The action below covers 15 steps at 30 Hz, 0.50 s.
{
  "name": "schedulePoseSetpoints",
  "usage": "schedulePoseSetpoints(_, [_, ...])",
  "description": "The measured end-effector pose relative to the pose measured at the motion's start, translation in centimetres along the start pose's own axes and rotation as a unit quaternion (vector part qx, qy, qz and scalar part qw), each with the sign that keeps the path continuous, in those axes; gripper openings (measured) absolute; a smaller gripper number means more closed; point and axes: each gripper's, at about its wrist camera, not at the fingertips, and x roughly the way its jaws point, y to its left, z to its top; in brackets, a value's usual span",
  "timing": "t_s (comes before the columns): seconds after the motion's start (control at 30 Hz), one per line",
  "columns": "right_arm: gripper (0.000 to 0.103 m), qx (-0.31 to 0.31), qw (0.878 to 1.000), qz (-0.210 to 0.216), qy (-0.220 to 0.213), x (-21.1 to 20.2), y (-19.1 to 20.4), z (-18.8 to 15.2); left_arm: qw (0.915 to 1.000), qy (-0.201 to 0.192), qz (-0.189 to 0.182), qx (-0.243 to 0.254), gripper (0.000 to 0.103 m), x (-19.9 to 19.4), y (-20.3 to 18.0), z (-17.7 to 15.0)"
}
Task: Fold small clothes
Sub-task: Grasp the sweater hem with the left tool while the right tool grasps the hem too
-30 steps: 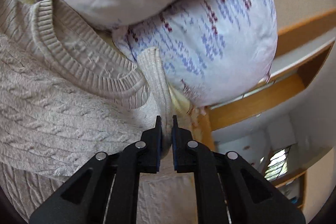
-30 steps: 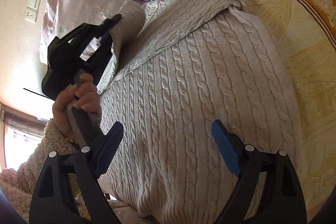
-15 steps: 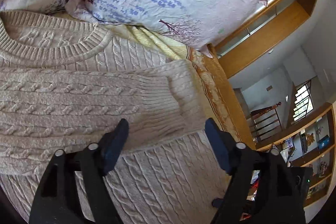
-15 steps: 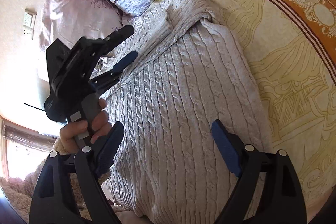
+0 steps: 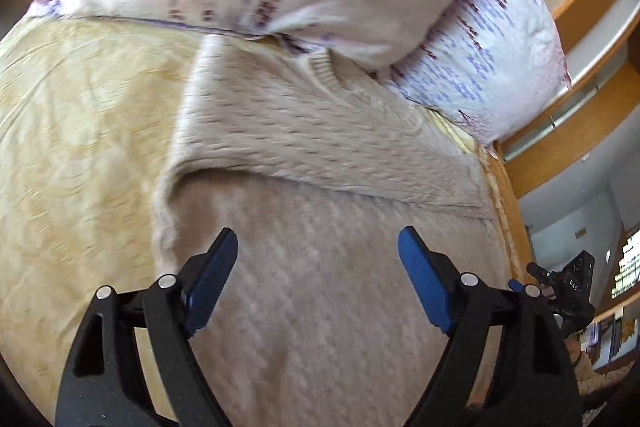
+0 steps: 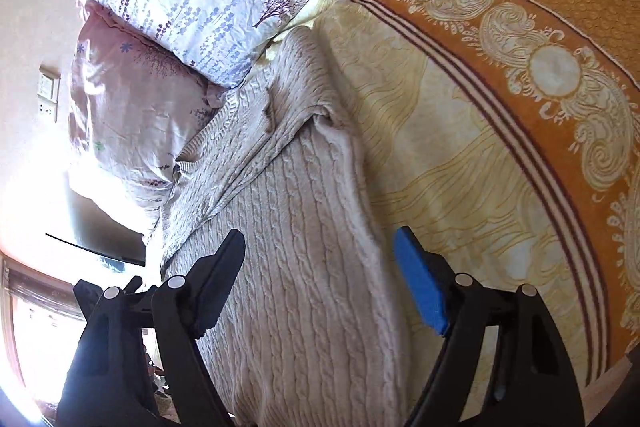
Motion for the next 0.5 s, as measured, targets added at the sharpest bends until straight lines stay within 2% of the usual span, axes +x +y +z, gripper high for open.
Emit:
schedulePoseSetpoints(0.1, [0.079,-0.002,1.0,-0.011,0.011,-0.2,-1.4,0.3,0.9996,0.01,0.017,-0.019,0.087,-2.1,3.2,-1.3])
schedulePoseSetpoints(0.17, [0.074,-0.002,1.0,-0.006,0.025,-0.1,-2.2,0.3,0.9991,0.031,0.023,-0.017,0.087,-2.4,4.2,-2.3])
schedulePoseSetpoints(0.3, [0.069,-0.016,0.999,0.005,0.041,0.5,-2.5,0.6,0.998,0.061,0.012,-0.015,0.087,-1.9,4.5,-3.9])
schedulePoseSetpoints(0.5, [0.057,-0.045,0.996,0.041,0.072,1.4,-2.0,-0.1,0.9974,0.066,-0.025,-0.016,0.086,-1.6,3.7,-5.7])
